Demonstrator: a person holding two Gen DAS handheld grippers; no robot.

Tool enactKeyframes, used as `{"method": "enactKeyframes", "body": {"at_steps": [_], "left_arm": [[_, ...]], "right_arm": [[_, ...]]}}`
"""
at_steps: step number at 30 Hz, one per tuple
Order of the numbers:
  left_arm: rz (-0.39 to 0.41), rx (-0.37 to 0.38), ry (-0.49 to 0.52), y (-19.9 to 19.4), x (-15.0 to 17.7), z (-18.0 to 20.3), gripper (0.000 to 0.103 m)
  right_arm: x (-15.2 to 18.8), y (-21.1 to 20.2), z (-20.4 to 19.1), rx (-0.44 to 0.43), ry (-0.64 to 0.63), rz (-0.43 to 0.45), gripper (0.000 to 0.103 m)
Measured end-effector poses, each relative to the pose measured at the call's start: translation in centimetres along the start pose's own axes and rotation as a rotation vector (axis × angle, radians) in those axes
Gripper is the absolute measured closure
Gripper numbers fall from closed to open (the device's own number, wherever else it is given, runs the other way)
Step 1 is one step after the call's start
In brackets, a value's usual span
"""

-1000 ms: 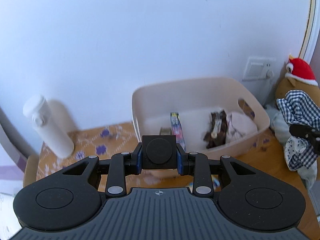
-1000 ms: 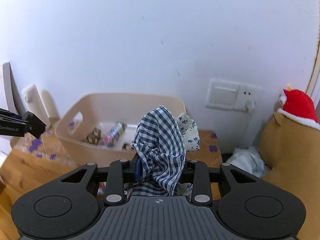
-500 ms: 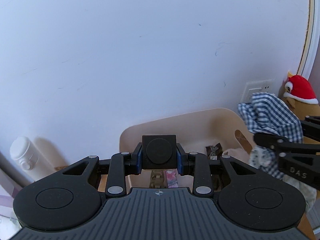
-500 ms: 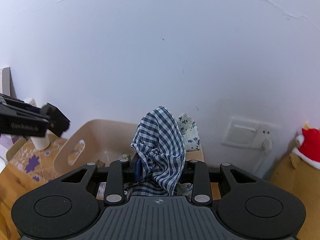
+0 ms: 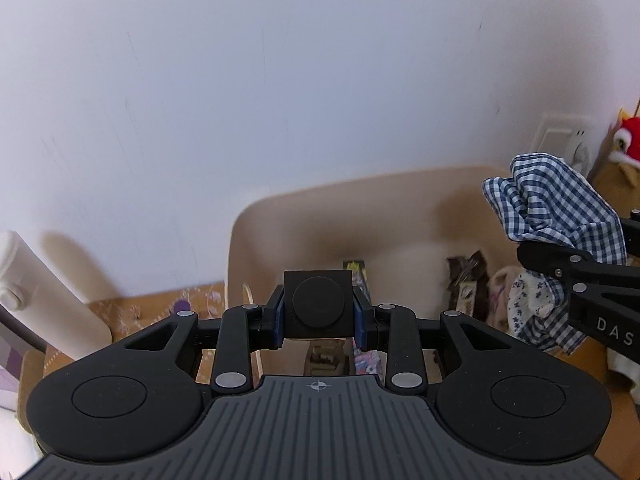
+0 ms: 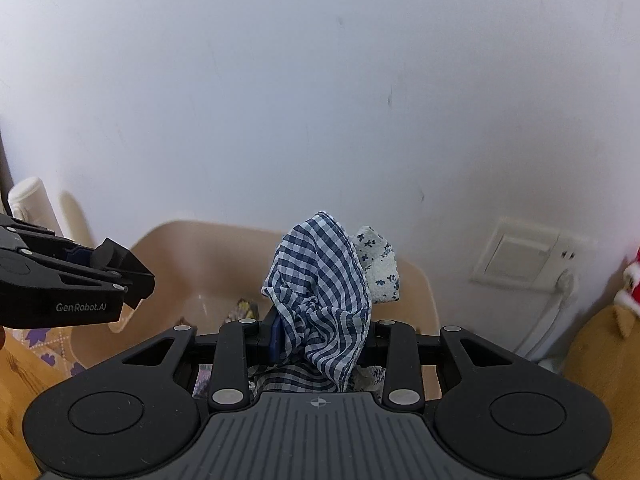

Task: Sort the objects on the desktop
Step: 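Lift the black cube and gingham cloth toward the cream bin with both tools, then open both tools to drop the cube and cloth into the bin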

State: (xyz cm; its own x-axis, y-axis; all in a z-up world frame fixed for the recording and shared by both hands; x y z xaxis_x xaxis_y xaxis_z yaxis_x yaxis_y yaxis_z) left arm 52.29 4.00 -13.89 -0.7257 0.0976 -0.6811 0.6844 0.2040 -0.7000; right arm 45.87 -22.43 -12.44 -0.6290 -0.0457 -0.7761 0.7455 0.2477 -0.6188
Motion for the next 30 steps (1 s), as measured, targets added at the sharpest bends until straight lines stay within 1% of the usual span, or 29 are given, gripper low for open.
{"method": "enactKeyframes", "body": {"at_steps": [6, 10, 11, 12, 13, 18, 19, 20, 21, 22, 24, 26, 29, 30], "left_arm": [[-0.016, -0.007, 0.025, 1.8, 1.1, 0.4, 0.071], [-0.068, 0.016, 0.017, 3.1, 1.8, 0.6, 0.071], [-0.069, 0.009, 0.022, 3.4, 1.9, 0.9, 0.071], [-0.065, 0.001, 0.03, 3.5, 2.1, 1.0, 0.071], [-0.062, -0.001, 0.038, 3.6, 2.2, 1.3, 0.071], [-0.077, 0.033, 0.07, 3.7, 2.7, 1.9, 0.071], [-0.068, 0.041, 0.076, 3.4, 2.7, 2.0, 0.064], [-0.058, 0.046, 0.085, 3.2, 2.8, 2.1, 0.051], [-0.044, 0.044, 0.093, 2.9, 2.8, 2.1, 0.043], [-0.023, 0.033, 0.101, 2.5, 2.8, 2.1, 0.035], [0.001, 0.015, 0.113, 1.9, 2.6, 2.1, 0.033], [-0.002, 0.006, 0.116, 1.4, 2.5, 2.0, 0.033], [-0.007, -0.001, 0.106, 1.0, 2.5, 2.0, 0.032], [-0.011, -0.003, 0.102, 0.8, 2.6, 1.9, 0.032]], "right_arm": [[1.2, 1.9, 0.5, 0.0, 0.004, -0.054, 0.072], [1.8, 3.1, 0.3, 0.007, -0.013, -0.091, 0.071], [2.0, 3.4, 0.4, 0.004, -0.011, -0.098, 0.068], [2.1, 3.8, 0.8, 0.0, -0.009, -0.104, 0.064], [2.2, 3.9, 0.8, -0.002, -0.008, -0.106, 0.055], [2.4, 4.0, 1.1, 0.007, -0.009, -0.103, 0.051], [2.4, 3.9, 1.1, 0.009, -0.005, -0.098, 0.047], [2.4, 3.7, 1.2, 0.01, 0.002, -0.093, 0.039], [2.2, 3.4, 1.4, 0.013, 0.009, -0.083, 0.035], [2.2, 3.1, 1.4, 0.012, 0.014, -0.069, 0.027], [2.3, 2.6, 1.6, -0.002, 0.017, -0.042, 0.022], [2.3, 1.8, 1.4, -0.001, 0.016, -0.026, 0.008], [2.2, 0.1, 1.1, 0.004, -0.007, 0.015, 0.0], [2.2, -0.5, 0.9, 0.006, -0.016, 0.023, 0.0]]}}
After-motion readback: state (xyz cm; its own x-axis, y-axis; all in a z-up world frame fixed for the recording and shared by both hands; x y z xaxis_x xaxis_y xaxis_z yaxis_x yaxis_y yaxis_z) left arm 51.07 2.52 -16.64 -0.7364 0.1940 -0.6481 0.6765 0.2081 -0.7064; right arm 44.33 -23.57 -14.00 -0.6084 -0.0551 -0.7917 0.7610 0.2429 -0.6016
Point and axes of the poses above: each gripper's, at about its wrist camera, not at the fingertips, and y roughly the way its jaws point, z to its right, x to its underside, the point moved 5 cm from there along y, roughly the way its jaws point, and after that the axes turned 15 degrees about -x, right-handed, at the moved point
